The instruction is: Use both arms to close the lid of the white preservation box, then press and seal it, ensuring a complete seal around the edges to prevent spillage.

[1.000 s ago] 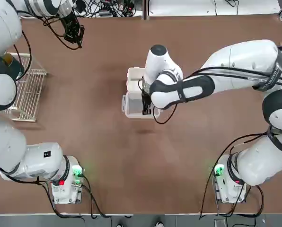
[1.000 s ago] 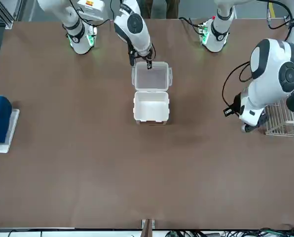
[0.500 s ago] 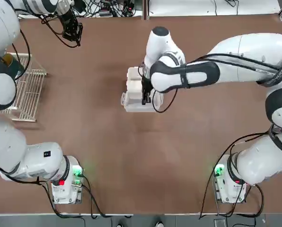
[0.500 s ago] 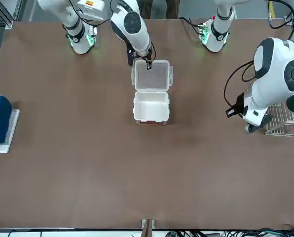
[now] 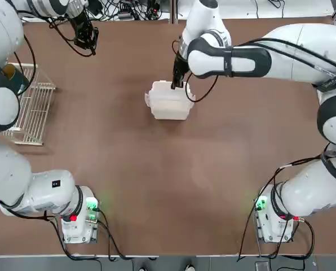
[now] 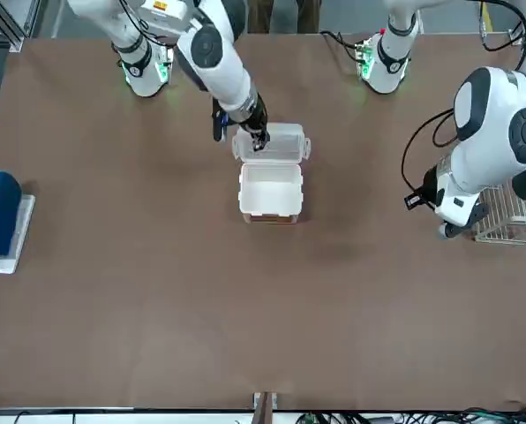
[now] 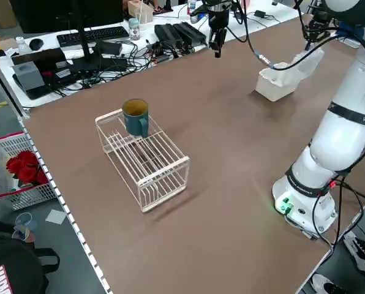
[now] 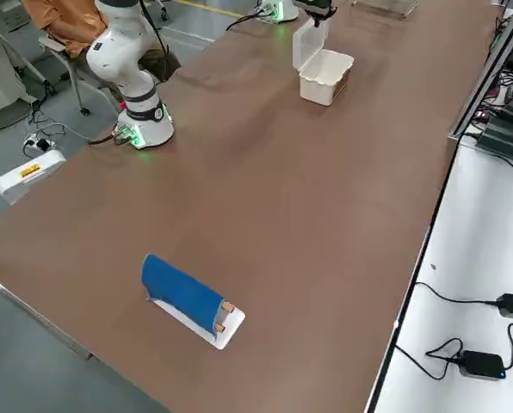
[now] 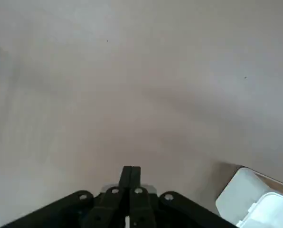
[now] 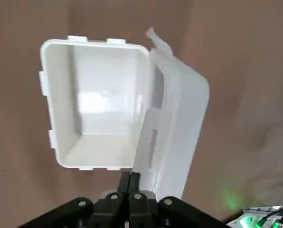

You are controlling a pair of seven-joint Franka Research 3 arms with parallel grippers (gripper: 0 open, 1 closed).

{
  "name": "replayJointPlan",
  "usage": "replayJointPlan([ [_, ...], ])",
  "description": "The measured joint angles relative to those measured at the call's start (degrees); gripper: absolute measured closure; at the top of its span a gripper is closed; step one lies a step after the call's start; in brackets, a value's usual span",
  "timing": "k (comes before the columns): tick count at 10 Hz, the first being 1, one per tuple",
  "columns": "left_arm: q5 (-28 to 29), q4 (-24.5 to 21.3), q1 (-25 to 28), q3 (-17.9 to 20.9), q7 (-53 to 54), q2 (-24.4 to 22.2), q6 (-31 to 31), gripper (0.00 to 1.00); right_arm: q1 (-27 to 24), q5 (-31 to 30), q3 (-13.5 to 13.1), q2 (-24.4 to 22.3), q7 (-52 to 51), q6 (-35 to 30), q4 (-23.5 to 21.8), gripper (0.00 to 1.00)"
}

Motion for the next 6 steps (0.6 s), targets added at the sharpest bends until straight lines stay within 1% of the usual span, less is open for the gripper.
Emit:
replayJointPlan([
  [6,0.0,0.5,0.2,0.0,0.0,0.0,-1.1,0.99,-2.3,-1.9,-1.1,8.0,-1.8,1.4,5.9,0.97],
])
